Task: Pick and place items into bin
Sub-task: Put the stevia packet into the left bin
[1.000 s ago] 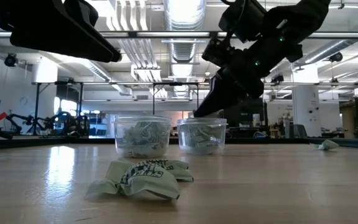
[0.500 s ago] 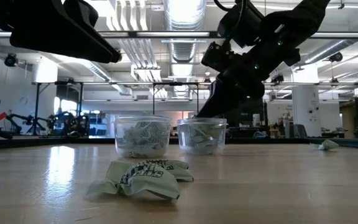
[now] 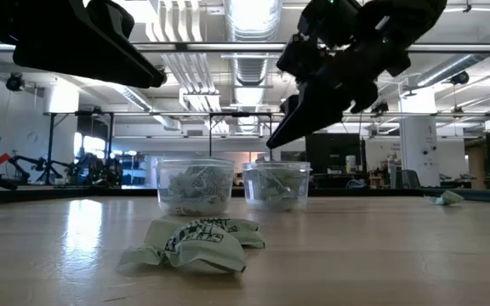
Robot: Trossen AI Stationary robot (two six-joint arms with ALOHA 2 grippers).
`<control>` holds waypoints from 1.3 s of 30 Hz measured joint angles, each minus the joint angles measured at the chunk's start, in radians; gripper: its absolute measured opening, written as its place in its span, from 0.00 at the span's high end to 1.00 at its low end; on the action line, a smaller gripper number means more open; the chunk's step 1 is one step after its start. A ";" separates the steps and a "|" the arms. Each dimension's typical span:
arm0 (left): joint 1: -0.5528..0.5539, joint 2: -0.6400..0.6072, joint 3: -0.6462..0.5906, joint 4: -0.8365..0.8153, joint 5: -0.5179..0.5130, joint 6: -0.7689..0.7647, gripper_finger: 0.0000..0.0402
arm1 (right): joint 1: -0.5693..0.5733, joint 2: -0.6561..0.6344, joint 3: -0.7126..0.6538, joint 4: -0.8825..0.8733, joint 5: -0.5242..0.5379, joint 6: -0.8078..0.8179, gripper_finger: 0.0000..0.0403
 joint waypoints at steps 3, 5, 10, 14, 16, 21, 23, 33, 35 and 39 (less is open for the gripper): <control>0.000 0.000 -0.001 0.001 0.000 -0.002 0.76 | 0.005 -0.035 0.015 -0.063 -0.035 0.002 0.62; 0.000 0.000 -0.002 0.000 0.000 -0.003 0.76 | 0.016 -0.063 0.017 -0.106 -0.036 0.006 0.61; 0.000 0.003 -0.008 0.014 0.011 -0.008 0.76 | 0.056 -0.137 0.016 -0.218 -0.042 0.042 0.61; 0.000 0.030 -0.012 0.060 0.085 -0.006 0.76 | 0.099 -0.193 0.010 -0.328 -0.041 0.081 0.61; 0.000 0.051 -0.010 0.084 0.147 -0.005 0.76 | 0.123 -0.218 0.008 -0.367 -0.041 0.106 0.62; 0.000 0.108 -0.008 0.151 0.270 0.004 0.76 | 0.176 -0.261 0.005 -0.443 -0.039 0.176 0.64; 0.000 0.131 -0.008 0.180 0.279 0.008 0.76 | 0.196 -0.273 0.004 -0.465 -0.033 0.207 0.65; 0.008 0.251 0.007 0.348 0.284 0.049 0.76 | 0.249 -0.280 -0.004 -0.591 0.000 0.326 0.69; 0.010 0.270 0.011 0.347 0.283 0.045 0.76 | 0.249 -0.281 -0.005 -0.645 0.048 0.363 0.70; 0.021 0.300 0.016 0.347 0.278 -0.004 0.76 | 0.249 -0.282 -0.017 -0.730 0.145 0.430 0.72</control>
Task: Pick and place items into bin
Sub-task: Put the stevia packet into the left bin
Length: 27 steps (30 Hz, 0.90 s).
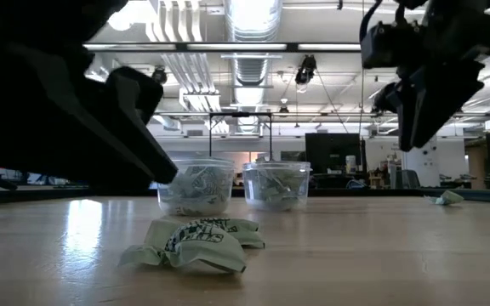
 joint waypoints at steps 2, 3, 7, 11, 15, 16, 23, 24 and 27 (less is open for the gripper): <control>0.012 0.006 0.000 -0.007 -0.002 -0.028 0.76 | 0.000 0.000 -0.011 -0.008 0.022 0.010 0.73; 0.017 0.006 -0.001 -0.007 -0.003 -0.043 0.76 | 0.000 0.000 -0.015 -0.007 0.027 0.010 0.73; 0.028 0.004 -0.005 -0.008 0.002 -0.083 0.75 | 0.000 0.000 -0.023 -0.006 0.028 0.011 0.74; 0.027 0.004 -0.009 -0.011 0.025 -0.107 0.68 | 0.000 0.000 -0.023 -0.004 0.029 0.011 0.76; 0.027 0.004 -0.009 -0.010 0.031 -0.129 0.59 | 0.000 0.000 -0.023 -0.003 0.029 0.011 0.77; 0.027 0.004 -0.010 -0.011 0.031 -0.133 0.57 | 0.000 0.000 -0.023 -0.003 0.029 0.011 0.77; 0.041 0.008 -0.011 -0.010 0.032 -0.136 0.53 | 0.000 0.000 -0.023 0.000 0.029 0.011 0.80; 0.044 0.012 -0.009 -0.009 0.032 -0.136 0.53 | 0.000 0.000 -0.023 0.001 0.029 0.011 0.80; 0.047 0.028 -0.008 -0.007 0.034 -0.136 0.53 | 0.000 0.000 -0.023 0.003 0.029 0.011 0.81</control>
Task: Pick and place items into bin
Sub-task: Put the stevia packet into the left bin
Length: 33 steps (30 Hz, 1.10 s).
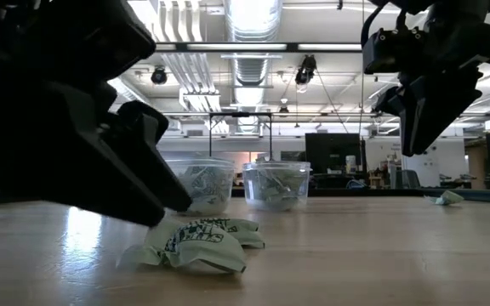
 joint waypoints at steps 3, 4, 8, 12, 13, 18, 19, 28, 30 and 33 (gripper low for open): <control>0.005 0.022 0.000 0.006 0.026 0.000 0.53 | 0.000 0.000 0.000 0.001 0.000 0.000 0.81; 0.007 0.027 0.001 0.003 0.033 0.000 0.53 | 0.000 0.000 0.000 0.001 0.000 0.000 0.81; 0.016 0.038 0.015 0.006 0.067 0.000 0.53 | 0.000 0.000 0.000 0.003 0.000 0.000 0.80; 0.024 0.043 0.019 0.008 0.097 0.000 0.53 | 0.000 0.000 0.000 0.004 0.000 0.000 0.80; 0.025 0.043 0.018 0.008 0.099 0.000 0.54 | 0.000 0.000 0.000 0.004 0.001 0.000 0.80; 0.026 0.043 0.017 0.008 0.103 0.002 0.62 | 0.000 0.000 0.000 0.004 0.002 0.000 0.82; 0.026 0.043 0.017 0.008 0.103 0.003 0.65 | 0.000 0.000 -0.001 0.004 0.002 0.000 0.83; 0.041 0.043 0.014 0.001 0.102 0.006 0.90 | 0.000 0.000 -0.001 0.004 0.005 0.000 0.82; 0.043 0.043 0.014 0.000 0.098 0.013 0.96 | 0.000 0.000 -0.001 0.005 0.005 0.000 0.81; 0.043 0.043 0.014 0.001 0.098 0.031 0.99 | 0.000 0.000 -0.001 0.005 0.005 0.000 0.82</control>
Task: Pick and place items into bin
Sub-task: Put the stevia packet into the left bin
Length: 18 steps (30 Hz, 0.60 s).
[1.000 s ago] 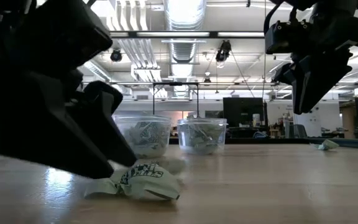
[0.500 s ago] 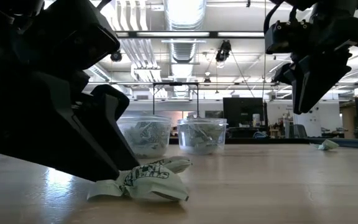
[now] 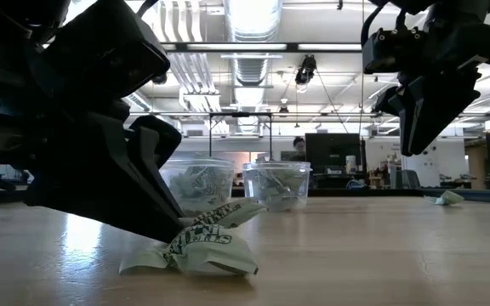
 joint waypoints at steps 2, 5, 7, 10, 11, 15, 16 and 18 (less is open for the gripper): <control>0.000 0.000 0.001 -0.001 0.000 0.004 0.98 | 0.000 0.000 0.000 0.000 0.000 0.000 0.82; 0.000 -0.009 0.003 -0.011 0.000 0.018 0.98 | 0.000 0.000 0.000 0.002 0.000 -0.004 0.83; 0.000 -0.024 0.001 -0.019 -0.013 0.033 0.98 | 0.000 0.000 0.000 0.003 0.000 -0.005 0.84; -0.003 -0.054 0.000 -0.022 -0.071 0.036 0.98 | 0.000 0.000 0.000 0.005 0.001 -0.009 0.84; -0.005 -0.067 0.000 -0.031 -0.094 0.036 0.98 | 0.000 0.000 0.000 0.005 0.001 -0.011 0.84; -0.007 -0.114 -0.005 -0.070 -0.191 0.044 0.98 | 0.000 0.000 -0.001 0.008 0.003 -0.015 0.84; -0.007 -0.126 -0.005 -0.081 -0.211 0.051 0.98 | 0.000 0.000 -0.001 0.010 0.003 -0.015 0.84; -0.007 -0.154 -0.003 -0.123 -0.269 0.061 0.98 | 0.000 0.001 -0.001 0.013 0.003 -0.015 0.84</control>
